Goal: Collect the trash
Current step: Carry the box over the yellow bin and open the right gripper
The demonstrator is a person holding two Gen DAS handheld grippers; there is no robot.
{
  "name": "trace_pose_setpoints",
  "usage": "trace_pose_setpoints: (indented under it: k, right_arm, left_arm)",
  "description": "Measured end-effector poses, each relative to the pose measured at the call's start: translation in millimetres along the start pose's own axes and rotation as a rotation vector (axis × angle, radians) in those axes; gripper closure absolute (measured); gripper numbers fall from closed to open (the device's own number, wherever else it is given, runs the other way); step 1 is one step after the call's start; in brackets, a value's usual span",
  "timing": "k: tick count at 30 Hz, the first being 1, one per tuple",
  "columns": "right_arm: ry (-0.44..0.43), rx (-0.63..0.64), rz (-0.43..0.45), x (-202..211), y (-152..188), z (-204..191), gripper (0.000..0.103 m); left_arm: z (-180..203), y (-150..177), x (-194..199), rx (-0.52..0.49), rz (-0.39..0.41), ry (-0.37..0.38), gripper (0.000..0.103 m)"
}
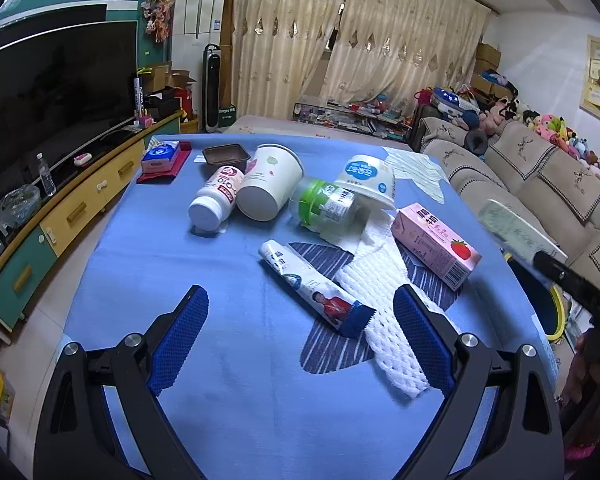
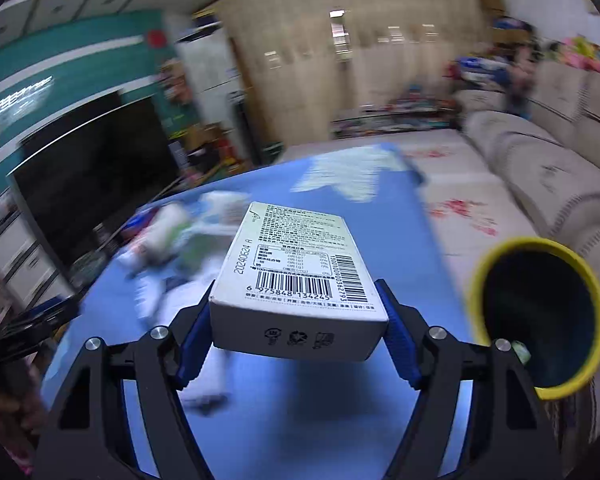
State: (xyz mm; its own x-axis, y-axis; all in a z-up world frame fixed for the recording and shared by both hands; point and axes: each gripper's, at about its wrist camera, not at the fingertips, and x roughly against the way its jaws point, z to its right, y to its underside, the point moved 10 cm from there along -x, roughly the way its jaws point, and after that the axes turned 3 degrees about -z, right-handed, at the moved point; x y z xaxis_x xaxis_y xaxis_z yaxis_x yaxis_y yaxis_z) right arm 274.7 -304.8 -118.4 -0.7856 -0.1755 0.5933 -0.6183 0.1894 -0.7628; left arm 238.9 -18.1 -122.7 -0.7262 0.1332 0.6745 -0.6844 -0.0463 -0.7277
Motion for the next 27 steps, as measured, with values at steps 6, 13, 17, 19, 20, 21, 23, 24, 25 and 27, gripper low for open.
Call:
trace_pose_setpoints:
  k: [6,13,17,19,20,21,23,24,25,27]
  right_arm:
    - [0.207,-0.139,-0.009,6.7,11.3,103.5,0.033]
    - [0.405,-0.249,-0.066,0.0,39.2,197.4,0.033]
    - [0.445,-0.292,-0.109,-12.9,54.8,226.6,0.033]
    - [0.458,-0.297,-0.126,-17.0,61.2,232.6,0.033]
    - [0.460,-0.297,-0.136,-21.3,64.2,235.9,0.032]
    - [0.462,-0.297,-0.144,-25.0,66.6,237.4,0.032]
    - [0.466,-0.302,-0.158,-31.5,69.2,239.4,0.032]
    - [0.457,-0.308,-0.160,-34.2,69.4,239.7,0.032]
    - [0.444,-0.315,-0.158,-35.0,69.9,239.5,0.031]
    - [0.436,-0.315,-0.153,-33.4,69.9,238.2,0.029]
  left_arm:
    - [13.3,1.4,-7.1,-0.029,-0.014,0.000,0.011]
    - [25.8,5.1,-19.1,-0.051,-0.041,-0.007,0.011]
    - [32.8,6.3,-25.9,-0.067,-0.056,-0.014,0.011]
    - [36.3,7.0,-31.0,-0.073,-0.065,-0.019,0.011]
    - [37.7,7.6,-33.8,-0.075,-0.071,-0.021,0.011]
    - [39.1,8.1,-36.3,-0.077,-0.076,-0.022,0.011]
    - [41.4,9.2,-40.5,-0.081,-0.086,-0.025,0.011]
    - [42.3,9.8,-41.9,-0.083,-0.090,-0.026,0.011]
    - [43.6,10.9,-44.1,-0.086,-0.095,-0.028,0.011]
    - [44.6,12.1,-46.9,-0.089,-0.101,-0.030,0.011]
